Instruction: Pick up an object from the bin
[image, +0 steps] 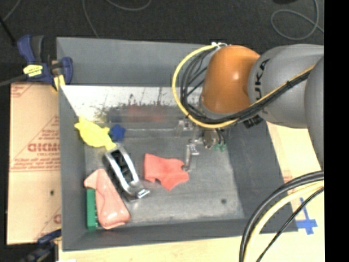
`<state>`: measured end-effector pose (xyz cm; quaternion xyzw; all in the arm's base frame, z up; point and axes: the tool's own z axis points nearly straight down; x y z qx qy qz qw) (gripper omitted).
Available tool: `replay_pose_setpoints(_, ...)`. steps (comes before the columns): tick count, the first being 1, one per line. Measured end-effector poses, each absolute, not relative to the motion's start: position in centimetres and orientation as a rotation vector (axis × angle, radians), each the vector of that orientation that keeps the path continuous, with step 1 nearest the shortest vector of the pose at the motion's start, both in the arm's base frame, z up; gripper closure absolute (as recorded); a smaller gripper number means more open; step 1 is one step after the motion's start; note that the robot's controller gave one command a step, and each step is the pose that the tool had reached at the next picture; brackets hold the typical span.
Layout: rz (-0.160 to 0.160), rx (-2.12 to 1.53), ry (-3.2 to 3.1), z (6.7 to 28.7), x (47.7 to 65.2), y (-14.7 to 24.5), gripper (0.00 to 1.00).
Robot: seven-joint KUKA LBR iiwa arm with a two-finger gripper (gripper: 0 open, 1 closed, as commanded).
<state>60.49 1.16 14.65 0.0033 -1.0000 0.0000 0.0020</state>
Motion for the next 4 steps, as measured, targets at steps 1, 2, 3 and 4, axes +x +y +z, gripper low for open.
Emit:
replay_pose_setpoints(1, 0.0, 0.011, -3.145, 15.1, 60.7, 1.2, 0.0)
replay_pose_setpoints(2, 0.003, 0.077, -3.15, 11.8, 59.2, 3.1, 0.0)
replay_pose_setpoints(3, -0.001, 0.304, -3.134, 7.1, 56.1, 6.0, 1.0)
replay_pose_setpoints(4, -0.001, 0.304, -3.134, 7.1, 56.1, 6.0, 1.0)
